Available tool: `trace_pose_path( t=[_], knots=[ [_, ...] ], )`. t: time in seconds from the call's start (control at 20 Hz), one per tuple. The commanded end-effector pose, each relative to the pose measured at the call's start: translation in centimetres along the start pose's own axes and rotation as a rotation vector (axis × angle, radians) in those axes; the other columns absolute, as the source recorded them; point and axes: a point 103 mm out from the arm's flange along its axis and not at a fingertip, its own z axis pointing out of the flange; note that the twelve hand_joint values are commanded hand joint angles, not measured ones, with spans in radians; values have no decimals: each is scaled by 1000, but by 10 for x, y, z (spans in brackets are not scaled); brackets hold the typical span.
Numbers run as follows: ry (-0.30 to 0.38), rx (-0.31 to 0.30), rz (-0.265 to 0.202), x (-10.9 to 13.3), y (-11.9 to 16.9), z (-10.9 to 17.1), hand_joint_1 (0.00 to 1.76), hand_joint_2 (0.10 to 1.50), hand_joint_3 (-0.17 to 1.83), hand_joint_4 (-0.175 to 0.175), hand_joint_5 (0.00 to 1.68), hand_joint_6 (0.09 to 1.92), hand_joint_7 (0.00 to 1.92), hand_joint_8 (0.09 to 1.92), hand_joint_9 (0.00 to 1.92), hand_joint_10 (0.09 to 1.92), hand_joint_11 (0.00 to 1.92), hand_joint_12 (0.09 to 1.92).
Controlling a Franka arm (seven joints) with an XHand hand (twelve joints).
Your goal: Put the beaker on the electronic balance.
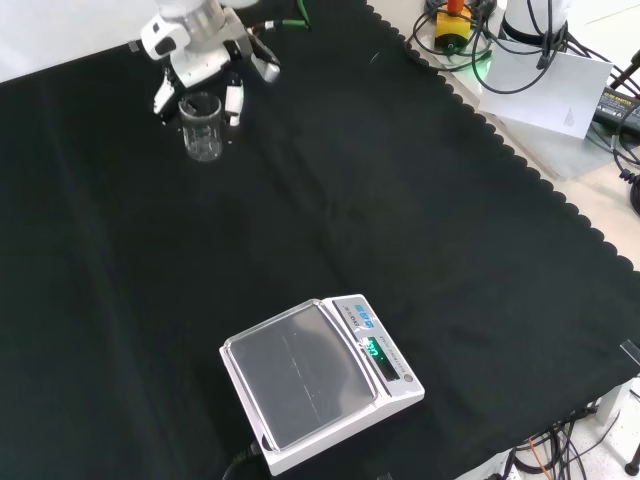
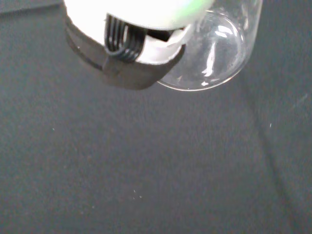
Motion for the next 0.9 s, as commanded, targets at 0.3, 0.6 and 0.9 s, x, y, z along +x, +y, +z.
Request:
trace_pose_path(
  t=[0.3,0.6,0.9],
  knots=[
    [-35,-1,-39,18,-10,-19,1347,842,781,-90,696,1538,709,1638,969,1389,995,1114],
    [-47,7,-117,54,5,-23,1349,828,801,-92,705,1533,716,1635,979,1387,990,1119],
    [-48,26,-200,128,21,-25,1350,826,805,-92,709,1529,715,1636,980,1390,988,1120]
  ],
)
